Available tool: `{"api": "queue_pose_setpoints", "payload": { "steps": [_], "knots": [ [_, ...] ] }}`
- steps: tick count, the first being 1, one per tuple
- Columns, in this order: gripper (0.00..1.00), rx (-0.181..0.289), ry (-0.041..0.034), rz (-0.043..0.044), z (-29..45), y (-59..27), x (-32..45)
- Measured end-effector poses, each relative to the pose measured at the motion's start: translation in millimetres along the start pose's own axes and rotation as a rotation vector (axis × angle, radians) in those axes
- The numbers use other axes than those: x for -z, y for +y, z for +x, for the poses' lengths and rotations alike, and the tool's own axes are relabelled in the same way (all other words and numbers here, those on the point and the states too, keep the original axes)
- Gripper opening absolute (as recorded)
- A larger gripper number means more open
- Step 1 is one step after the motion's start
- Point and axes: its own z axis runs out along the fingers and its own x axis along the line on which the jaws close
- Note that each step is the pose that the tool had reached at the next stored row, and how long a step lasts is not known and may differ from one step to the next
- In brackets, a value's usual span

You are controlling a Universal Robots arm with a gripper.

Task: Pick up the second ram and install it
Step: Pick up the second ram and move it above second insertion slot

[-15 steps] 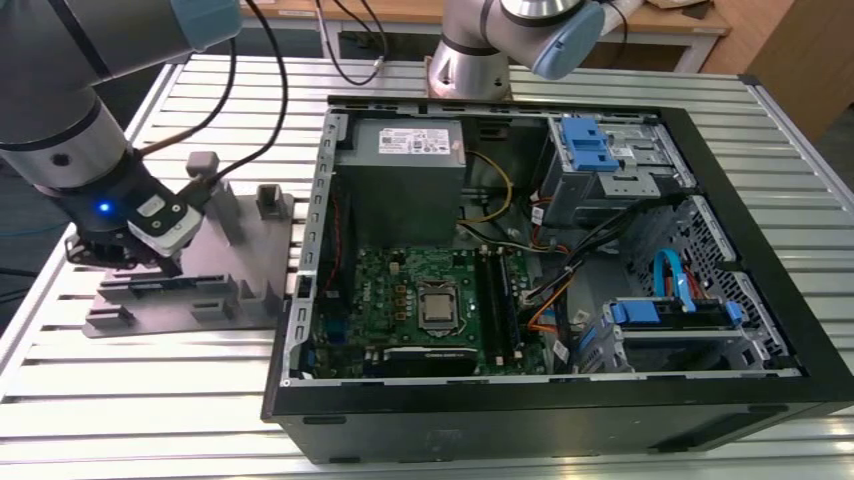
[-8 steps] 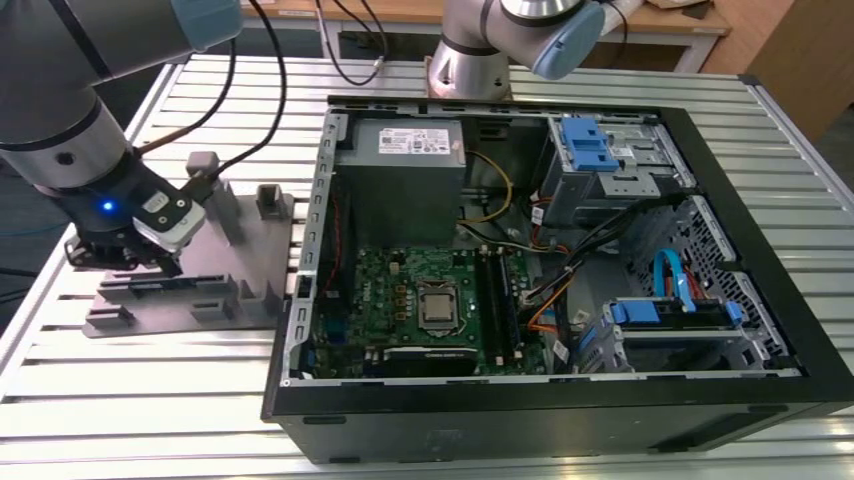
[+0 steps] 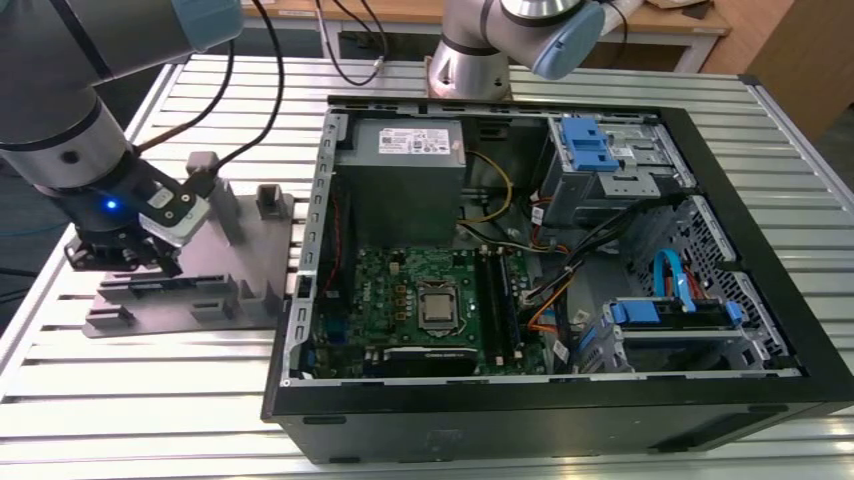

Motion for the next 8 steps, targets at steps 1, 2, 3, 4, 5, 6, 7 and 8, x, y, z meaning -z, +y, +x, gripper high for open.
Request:
{"api": "queue_pose_setpoints", "payload": {
  "steps": [1, 2, 3, 4, 5, 6, 7, 8],
  "knots": [
    [0.07, 0.010, 0.0004, -0.0003, 0.0, 0.0, 0.0],
    [0.07, 0.020, 0.0008, -0.0006, 0.0, 0.0, 0.0],
    [0.07, 0.030, 0.0012, -0.0010, 0.0, 0.0, 0.0],
    [0.07, 0.040, 0.0015, -0.0013, 0.0, 0.0, 0.0],
    [0.07, 0.050, 0.0019, -0.0016, 0.0, 0.0, 0.0],
    [0.07, 0.060, 0.0023, -0.0019, 0.0, 0.0, 0.0],
    [0.07, 0.070, 0.0027, -0.0022, 0.0, 0.0, 0.0],
    [0.07, 0.079, 0.0030, -0.0026, 0.0, 0.0, 0.0]
  ]
}}
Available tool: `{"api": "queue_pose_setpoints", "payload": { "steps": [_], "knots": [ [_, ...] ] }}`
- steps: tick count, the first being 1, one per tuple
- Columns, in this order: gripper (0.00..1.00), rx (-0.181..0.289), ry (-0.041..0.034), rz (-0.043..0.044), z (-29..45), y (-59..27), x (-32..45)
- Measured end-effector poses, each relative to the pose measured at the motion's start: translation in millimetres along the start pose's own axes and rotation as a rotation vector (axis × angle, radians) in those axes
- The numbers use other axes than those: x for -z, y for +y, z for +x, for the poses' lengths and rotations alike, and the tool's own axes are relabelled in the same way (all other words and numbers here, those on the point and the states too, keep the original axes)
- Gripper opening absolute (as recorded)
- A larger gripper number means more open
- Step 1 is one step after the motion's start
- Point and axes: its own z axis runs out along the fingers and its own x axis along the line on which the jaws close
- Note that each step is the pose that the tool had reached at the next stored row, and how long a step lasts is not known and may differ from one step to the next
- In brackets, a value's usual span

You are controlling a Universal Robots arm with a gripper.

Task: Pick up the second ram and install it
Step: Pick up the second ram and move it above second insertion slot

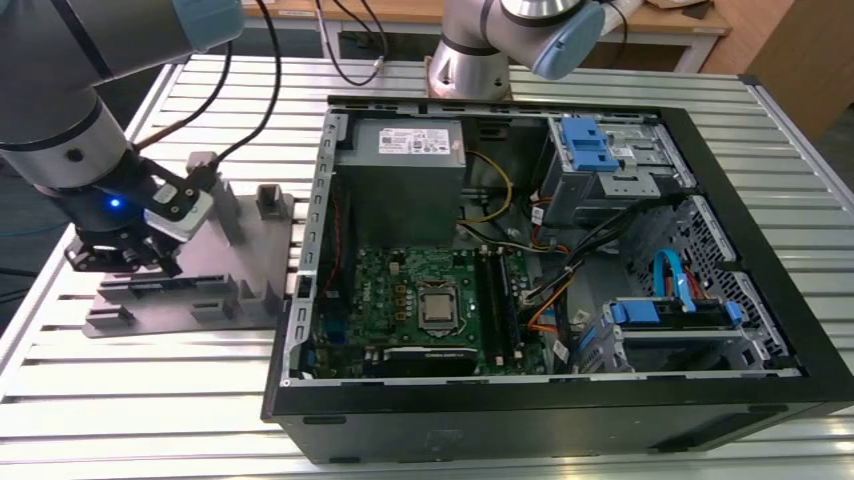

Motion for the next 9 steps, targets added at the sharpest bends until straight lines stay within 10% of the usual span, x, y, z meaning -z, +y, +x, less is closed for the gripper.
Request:
{"api": "queue_pose_setpoints", "payload": {
  "steps": [9],
  "knots": [
    [0.07, 0.086, 0.0033, -0.0027, 0.0, 0.0, 0.0]
  ]
}}
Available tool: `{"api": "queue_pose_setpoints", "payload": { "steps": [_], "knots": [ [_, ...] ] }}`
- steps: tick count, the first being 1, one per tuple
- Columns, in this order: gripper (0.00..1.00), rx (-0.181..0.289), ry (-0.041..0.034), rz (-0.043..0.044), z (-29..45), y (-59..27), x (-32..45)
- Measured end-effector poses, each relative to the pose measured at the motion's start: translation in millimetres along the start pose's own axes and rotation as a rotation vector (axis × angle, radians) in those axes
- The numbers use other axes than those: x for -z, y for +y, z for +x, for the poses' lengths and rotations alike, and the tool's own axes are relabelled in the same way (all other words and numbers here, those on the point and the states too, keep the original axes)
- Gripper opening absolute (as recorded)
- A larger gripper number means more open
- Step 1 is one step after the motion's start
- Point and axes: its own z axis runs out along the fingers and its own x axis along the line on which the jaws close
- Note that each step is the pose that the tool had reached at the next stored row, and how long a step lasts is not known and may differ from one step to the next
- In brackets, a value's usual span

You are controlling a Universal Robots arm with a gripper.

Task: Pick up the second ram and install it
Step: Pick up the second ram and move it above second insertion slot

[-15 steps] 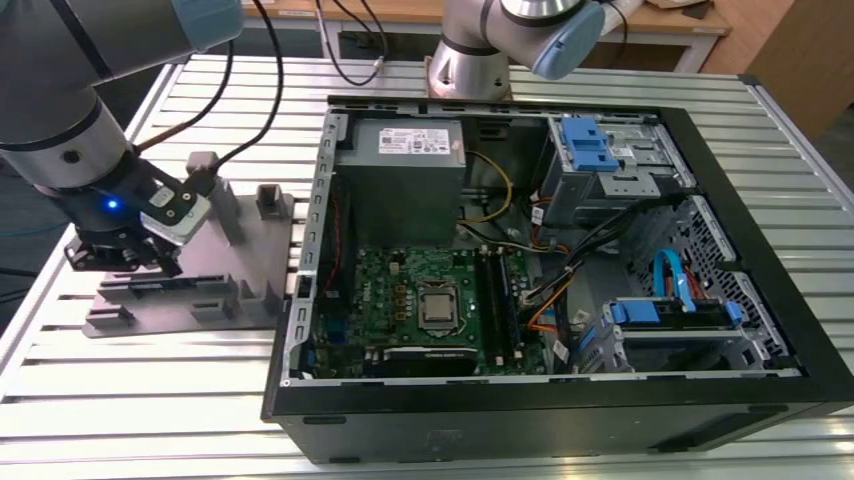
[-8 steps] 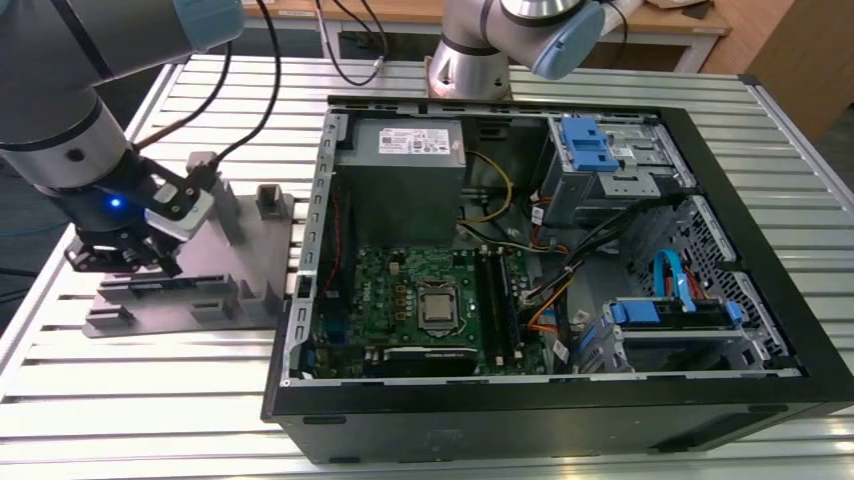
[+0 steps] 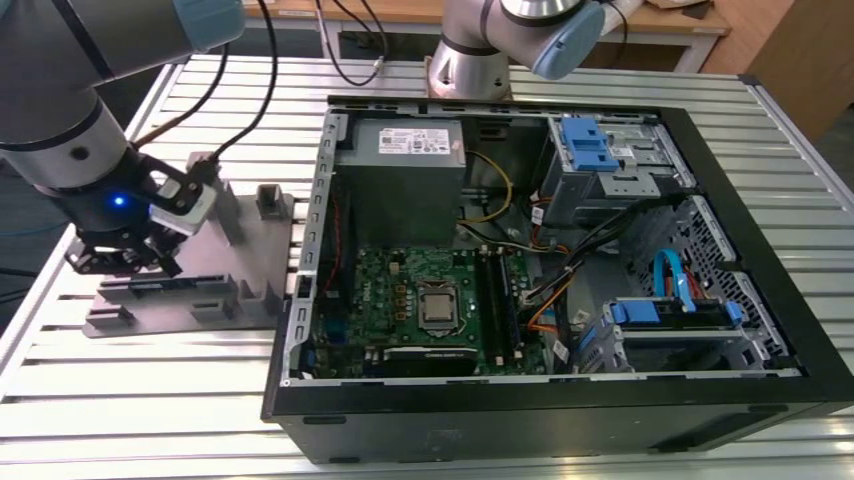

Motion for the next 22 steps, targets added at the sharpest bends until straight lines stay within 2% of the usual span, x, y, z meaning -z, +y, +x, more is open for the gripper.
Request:
{"api": "queue_pose_setpoints", "payload": {
  "steps": [22],
  "knots": [
    [0.07, 0.217, 0.0084, -0.0069, 0.0, 0.0, 0.0]
  ]
}}
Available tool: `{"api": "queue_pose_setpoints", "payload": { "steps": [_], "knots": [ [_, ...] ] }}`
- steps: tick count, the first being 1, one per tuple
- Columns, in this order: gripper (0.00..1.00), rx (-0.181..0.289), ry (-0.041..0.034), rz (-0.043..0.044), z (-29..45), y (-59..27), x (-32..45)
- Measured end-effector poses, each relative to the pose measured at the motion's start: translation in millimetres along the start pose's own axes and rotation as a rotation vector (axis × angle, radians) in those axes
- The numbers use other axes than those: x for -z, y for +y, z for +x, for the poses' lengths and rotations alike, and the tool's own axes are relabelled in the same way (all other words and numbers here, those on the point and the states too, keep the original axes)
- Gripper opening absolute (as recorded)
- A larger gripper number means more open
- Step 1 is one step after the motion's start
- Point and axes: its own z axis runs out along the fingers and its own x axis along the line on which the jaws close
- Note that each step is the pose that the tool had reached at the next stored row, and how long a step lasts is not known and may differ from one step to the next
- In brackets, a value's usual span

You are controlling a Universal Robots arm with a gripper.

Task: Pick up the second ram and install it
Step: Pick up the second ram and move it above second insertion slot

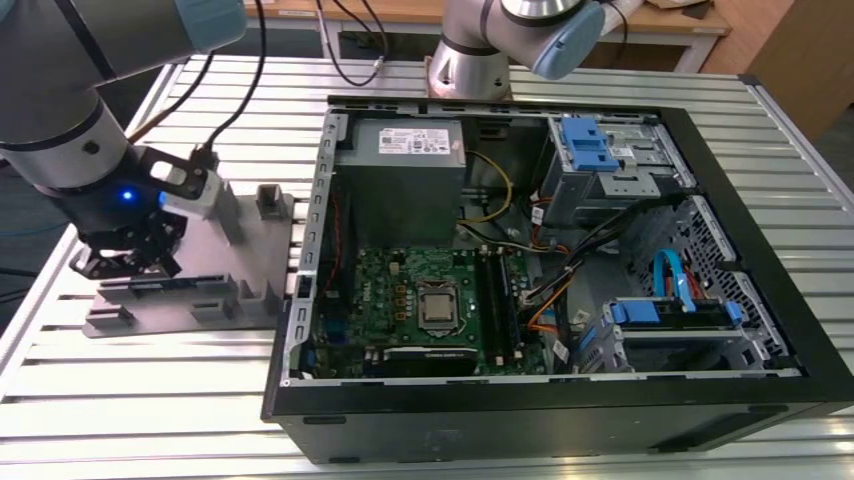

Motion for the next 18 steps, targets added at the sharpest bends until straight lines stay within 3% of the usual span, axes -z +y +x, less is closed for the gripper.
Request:
{"api": "queue_pose_setpoints", "payload": {
  "steps": [18],
  "knots": [
    [0.07, 0.150, 0.0058, -0.0048, 0.0, 0.0, -0.1]
  ]
}}
